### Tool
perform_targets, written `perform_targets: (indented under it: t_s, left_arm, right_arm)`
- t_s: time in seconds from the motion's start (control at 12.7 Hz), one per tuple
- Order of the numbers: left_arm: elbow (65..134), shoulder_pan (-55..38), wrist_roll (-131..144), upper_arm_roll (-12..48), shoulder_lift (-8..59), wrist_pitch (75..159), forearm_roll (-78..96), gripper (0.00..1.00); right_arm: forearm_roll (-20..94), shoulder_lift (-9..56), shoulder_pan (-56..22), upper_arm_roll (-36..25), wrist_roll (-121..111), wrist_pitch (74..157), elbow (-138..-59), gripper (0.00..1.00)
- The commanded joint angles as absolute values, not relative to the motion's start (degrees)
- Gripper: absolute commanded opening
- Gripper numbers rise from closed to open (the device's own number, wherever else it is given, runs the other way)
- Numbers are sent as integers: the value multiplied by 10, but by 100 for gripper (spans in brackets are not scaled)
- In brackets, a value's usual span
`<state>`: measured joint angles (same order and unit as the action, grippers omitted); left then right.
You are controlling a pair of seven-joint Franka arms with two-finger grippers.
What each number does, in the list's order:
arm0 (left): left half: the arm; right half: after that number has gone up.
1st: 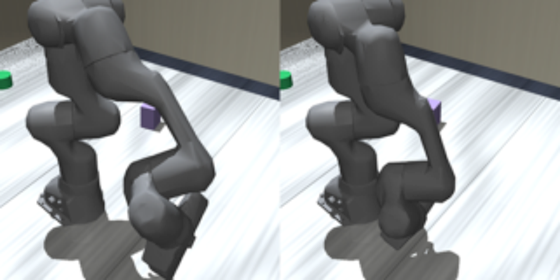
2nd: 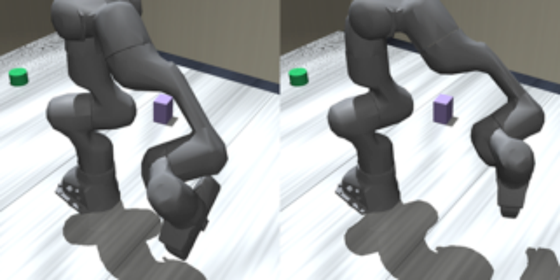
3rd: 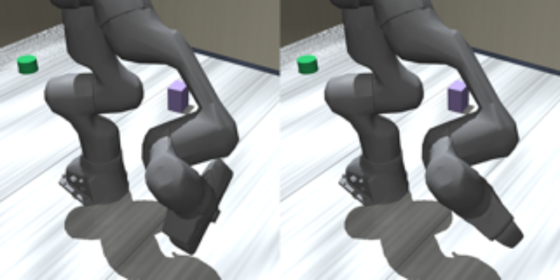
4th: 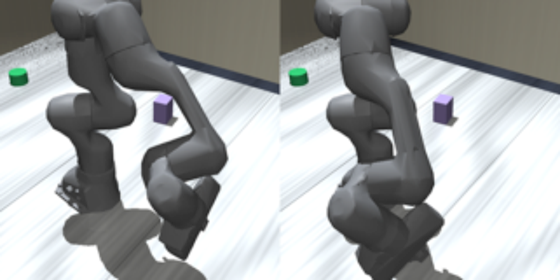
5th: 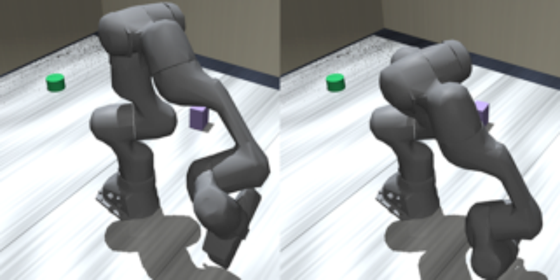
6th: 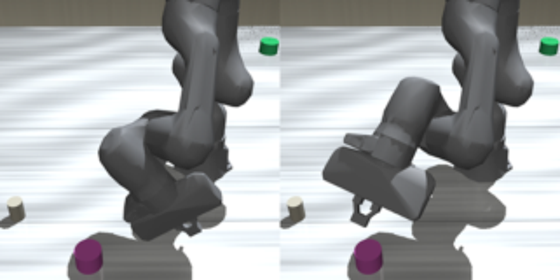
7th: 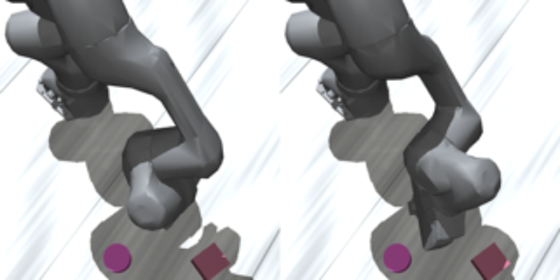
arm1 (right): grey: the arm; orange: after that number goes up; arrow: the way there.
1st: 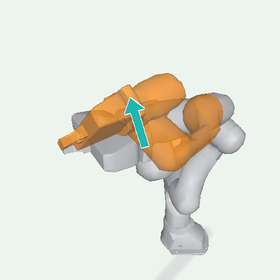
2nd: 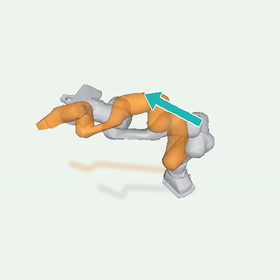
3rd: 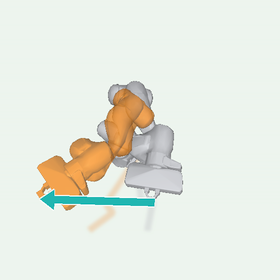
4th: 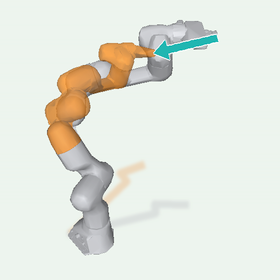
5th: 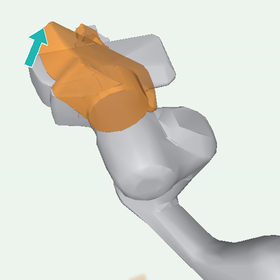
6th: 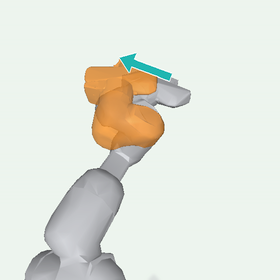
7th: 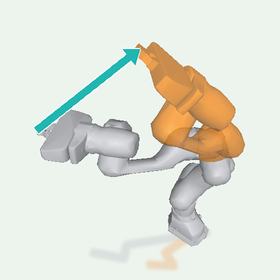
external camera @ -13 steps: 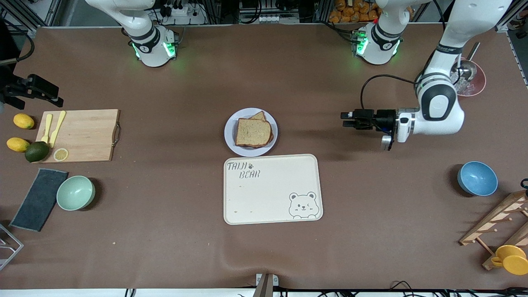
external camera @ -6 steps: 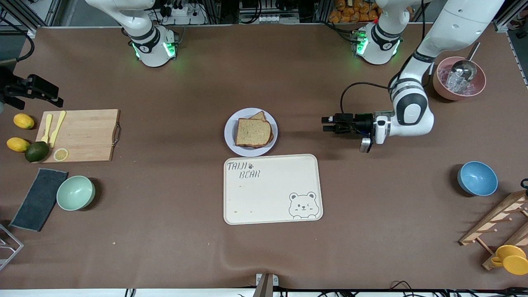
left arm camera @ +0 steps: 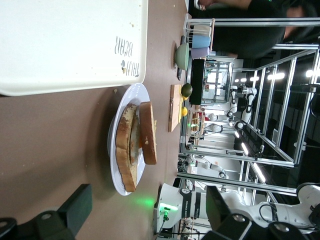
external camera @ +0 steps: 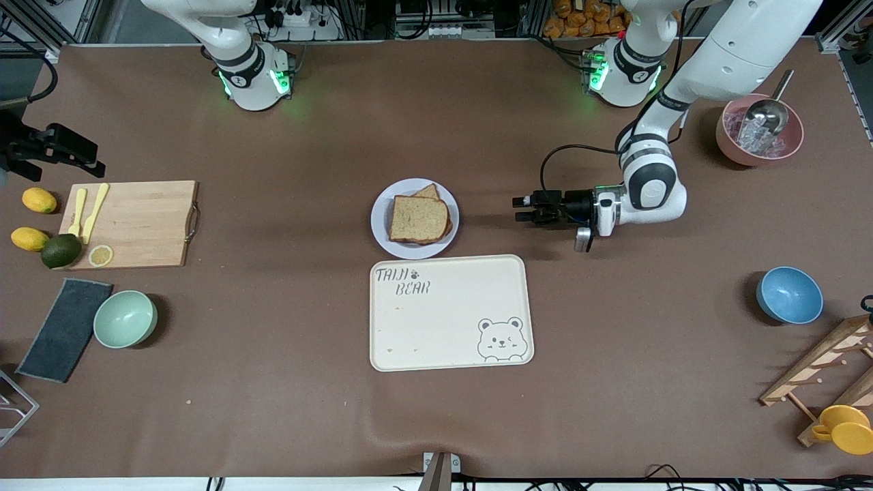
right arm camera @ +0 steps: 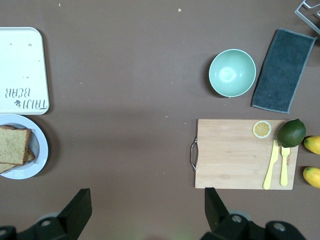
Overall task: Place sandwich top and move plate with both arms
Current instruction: 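Reach the left gripper toward the white plate rim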
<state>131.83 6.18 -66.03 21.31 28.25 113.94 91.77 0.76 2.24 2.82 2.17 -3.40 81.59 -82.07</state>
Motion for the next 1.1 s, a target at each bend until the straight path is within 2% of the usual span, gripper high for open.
perform_targets:
  t_s: [0.0,0.47,0.94,1.02]
  left_arm:
    - [1308,48,-714,216,313,1149,957,100]
    - [1295,-15,-737,216,323,1210,1005,100]
    - [1268,-39,-804,215,379,1214,1040,80]
    - [1264,-45,-810,216,385,1214,1042,73]
  right_arm:
    - [8,17,28,20,-38,820,-827,100]
    - [8,17,29,20,-39,820,-827,100]
    - [8,17,29,20,-38,819,-827,100]
    - [8,16,30,19,-39,818,-827,100]
